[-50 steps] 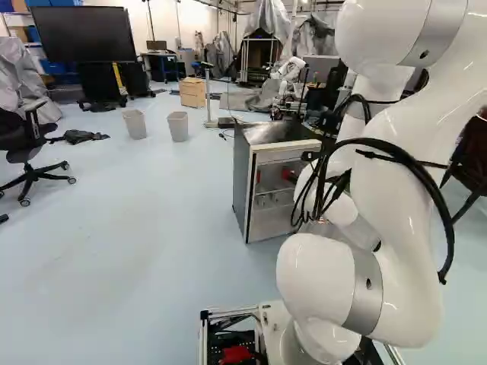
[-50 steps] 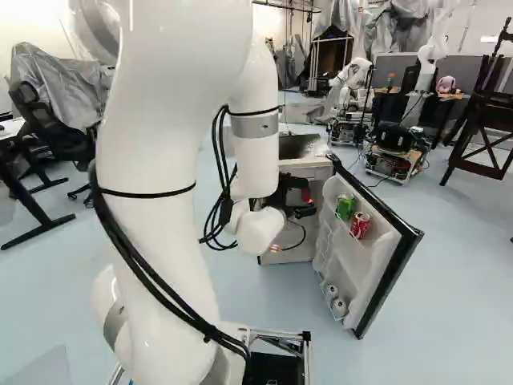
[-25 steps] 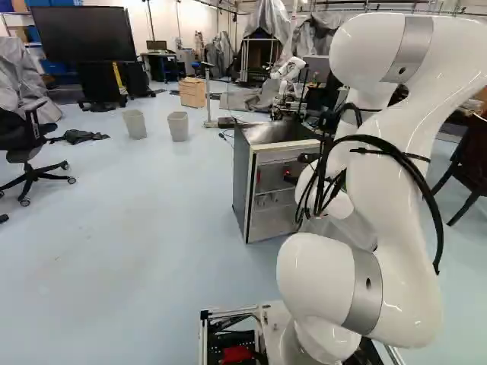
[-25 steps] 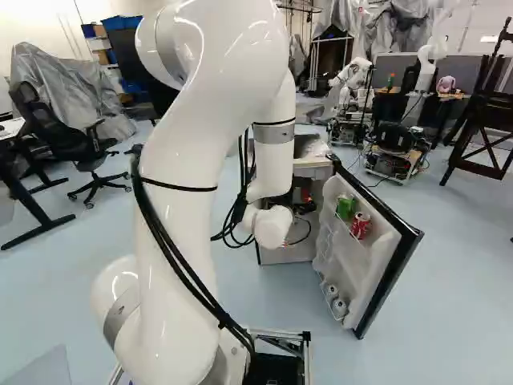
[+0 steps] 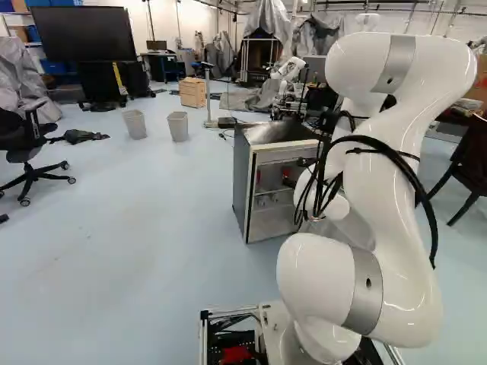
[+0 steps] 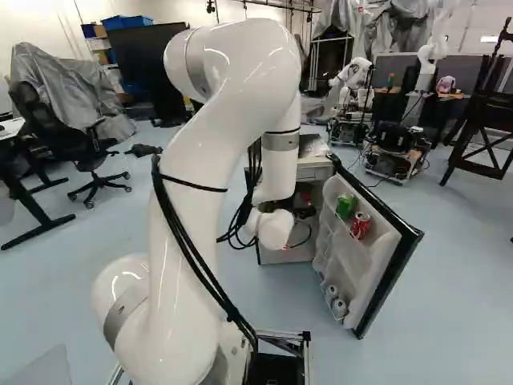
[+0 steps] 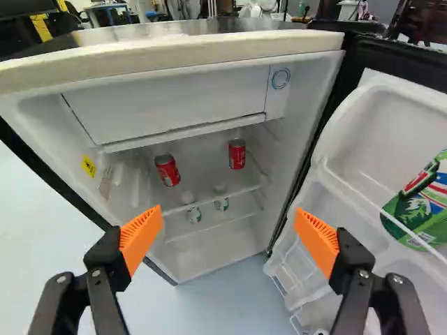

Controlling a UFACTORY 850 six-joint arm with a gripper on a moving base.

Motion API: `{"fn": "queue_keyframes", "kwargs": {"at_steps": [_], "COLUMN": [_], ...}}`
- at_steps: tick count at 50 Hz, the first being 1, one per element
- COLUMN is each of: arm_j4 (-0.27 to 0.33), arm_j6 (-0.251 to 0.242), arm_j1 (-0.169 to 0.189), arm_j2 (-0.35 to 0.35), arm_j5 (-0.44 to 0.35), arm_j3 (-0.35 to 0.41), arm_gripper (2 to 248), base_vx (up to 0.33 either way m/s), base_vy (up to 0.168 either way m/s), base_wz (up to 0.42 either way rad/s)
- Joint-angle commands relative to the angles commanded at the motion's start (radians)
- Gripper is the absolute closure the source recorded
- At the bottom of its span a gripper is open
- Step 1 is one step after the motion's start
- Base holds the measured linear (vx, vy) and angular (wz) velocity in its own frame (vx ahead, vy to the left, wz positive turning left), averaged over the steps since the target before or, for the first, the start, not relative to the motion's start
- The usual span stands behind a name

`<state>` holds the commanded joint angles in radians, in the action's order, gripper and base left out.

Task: Grab a drink from the fridge

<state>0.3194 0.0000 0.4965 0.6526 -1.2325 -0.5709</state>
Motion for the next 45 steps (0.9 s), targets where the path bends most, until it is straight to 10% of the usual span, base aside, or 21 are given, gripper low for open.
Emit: {"fn": "queue_keyframes", "kwargs": {"at_steps": [45], "arm_j4": [0.000], "arm_j6": [0.000], "arm_j1": [-0.039], "arm_j2": [0.179], "arm_j5": [-0.043], "arm_j3": [-0.121], "arm_gripper": [3], "base_vx": [0.000], "base_vy": [0.000], "base_wz": [0.000]}}
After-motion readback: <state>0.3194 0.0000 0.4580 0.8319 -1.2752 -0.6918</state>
